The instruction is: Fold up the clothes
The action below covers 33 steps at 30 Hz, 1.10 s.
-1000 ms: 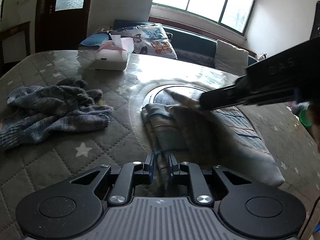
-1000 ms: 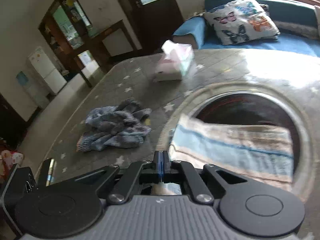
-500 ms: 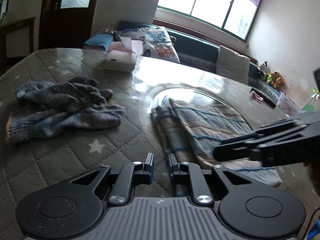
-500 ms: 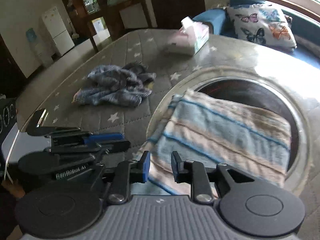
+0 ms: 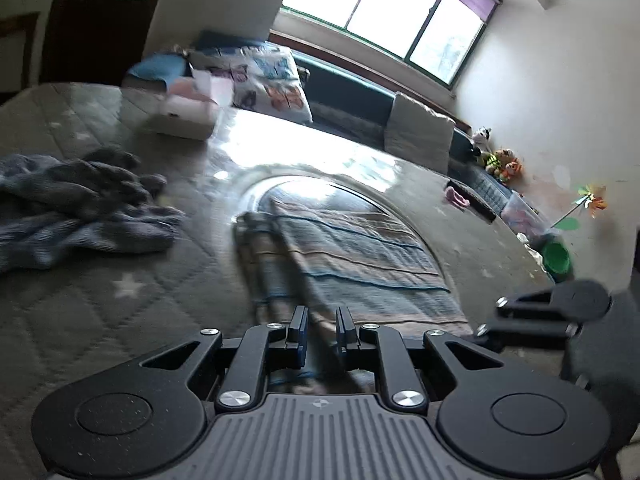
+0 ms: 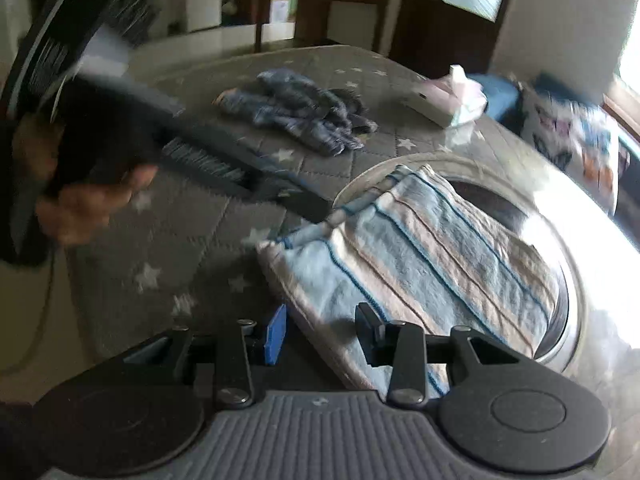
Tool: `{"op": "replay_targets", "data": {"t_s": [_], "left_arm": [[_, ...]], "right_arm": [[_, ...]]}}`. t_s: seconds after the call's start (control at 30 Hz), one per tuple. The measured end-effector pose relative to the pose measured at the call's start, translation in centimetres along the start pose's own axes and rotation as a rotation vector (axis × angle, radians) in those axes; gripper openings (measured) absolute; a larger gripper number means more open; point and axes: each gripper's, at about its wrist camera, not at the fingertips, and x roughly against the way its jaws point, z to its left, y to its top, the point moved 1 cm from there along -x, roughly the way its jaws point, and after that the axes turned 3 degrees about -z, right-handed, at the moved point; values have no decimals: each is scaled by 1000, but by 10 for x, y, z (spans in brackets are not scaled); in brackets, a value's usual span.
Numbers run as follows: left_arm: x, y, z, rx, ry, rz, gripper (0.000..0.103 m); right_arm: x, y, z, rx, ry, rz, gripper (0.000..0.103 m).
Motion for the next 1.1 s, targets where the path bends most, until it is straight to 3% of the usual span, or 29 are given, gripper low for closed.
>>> {"op": "replay_targets", "data": {"t_s": [0.1, 0.2, 0.3, 0.43, 0.67, 0.93, 1.1], "left_arm": [[-11, 4, -1, 37, 18, 24, 27], [-16, 6, 2, 88, 30, 33, 29], [-17, 8, 7, 148, 33, 45, 31], [-18, 12, 7, 202, 26, 58, 34], [-31, 14, 10, 335, 24, 98, 35], [-38, 13, 13, 475, 0, 129, 35], [-45, 14, 12, 506, 9, 138, 35]], "right_arm": [[-5, -2, 10, 67, -42, -25, 36], [-5, -1, 14, 107, -70, -55, 33], [-2, -1, 11, 80, -59, -76, 17], [11, -1, -4, -21, -26, -130, 8], [27, -1, -28, -172, -4, -191, 5], [35, -4, -35, -211, -8, -228, 4], [38, -3, -36, -223, -6, -253, 3]]}}
